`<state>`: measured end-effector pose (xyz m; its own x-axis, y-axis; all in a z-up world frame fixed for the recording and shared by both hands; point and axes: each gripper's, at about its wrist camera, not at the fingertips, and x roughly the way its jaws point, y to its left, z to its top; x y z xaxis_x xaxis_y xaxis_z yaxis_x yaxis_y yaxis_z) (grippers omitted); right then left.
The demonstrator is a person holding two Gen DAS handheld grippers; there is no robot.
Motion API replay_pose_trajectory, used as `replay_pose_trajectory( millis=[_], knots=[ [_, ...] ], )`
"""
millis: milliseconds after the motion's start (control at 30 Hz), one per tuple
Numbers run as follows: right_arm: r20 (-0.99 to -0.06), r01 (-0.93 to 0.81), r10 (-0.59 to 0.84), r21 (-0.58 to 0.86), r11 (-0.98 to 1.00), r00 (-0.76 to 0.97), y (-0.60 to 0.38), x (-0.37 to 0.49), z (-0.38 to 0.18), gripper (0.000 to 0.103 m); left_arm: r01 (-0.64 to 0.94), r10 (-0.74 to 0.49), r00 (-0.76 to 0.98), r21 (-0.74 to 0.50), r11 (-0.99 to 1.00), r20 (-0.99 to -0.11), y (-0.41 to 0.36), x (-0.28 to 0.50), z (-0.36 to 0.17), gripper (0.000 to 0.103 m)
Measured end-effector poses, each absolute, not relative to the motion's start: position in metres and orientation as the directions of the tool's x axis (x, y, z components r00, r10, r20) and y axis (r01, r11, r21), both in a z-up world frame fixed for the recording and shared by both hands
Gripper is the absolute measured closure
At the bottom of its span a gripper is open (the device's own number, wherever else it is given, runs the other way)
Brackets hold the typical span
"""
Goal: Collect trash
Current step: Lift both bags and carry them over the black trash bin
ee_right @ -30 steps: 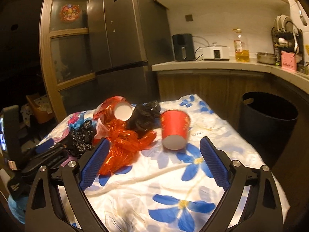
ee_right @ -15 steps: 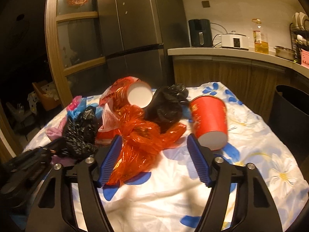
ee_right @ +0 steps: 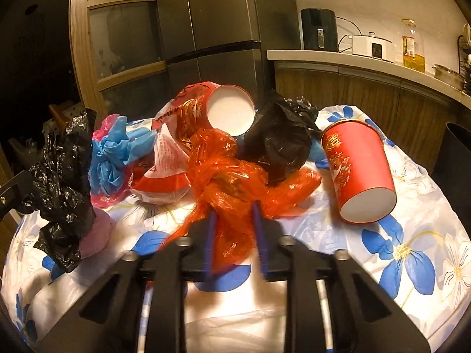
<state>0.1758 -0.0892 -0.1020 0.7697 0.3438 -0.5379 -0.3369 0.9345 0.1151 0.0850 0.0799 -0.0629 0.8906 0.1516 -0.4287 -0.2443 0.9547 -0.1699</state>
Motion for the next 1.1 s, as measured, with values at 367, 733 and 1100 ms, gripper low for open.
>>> replay_pose_trajectory(
  millis=[367,733,1100],
  knots=[
    [-0.437,-0.341,0.369,0.145,0.929,0.82,-0.129,0.127,-0.059,0.091,-0.216,0.14,0.92,-0.176,0.96,-0.366,0.07,0.068,-0.039,0.102],
    [-0.345,-0.25,0.28,0.131,0.959,0.896,-0.196,0.095,-0.018,0.092,-0.086,0.033,0.946,-0.153,0.985,-0.322,0.013,0.08,-0.015,0.102],
    [-0.275,-0.092,0.121,0.117,0.989,0.954,-0.271,0.093,0.006,0.092,0.087,-0.118,0.953,-0.122,0.989,-0.278,-0.068,0.111,0.006,0.102]
  ],
)
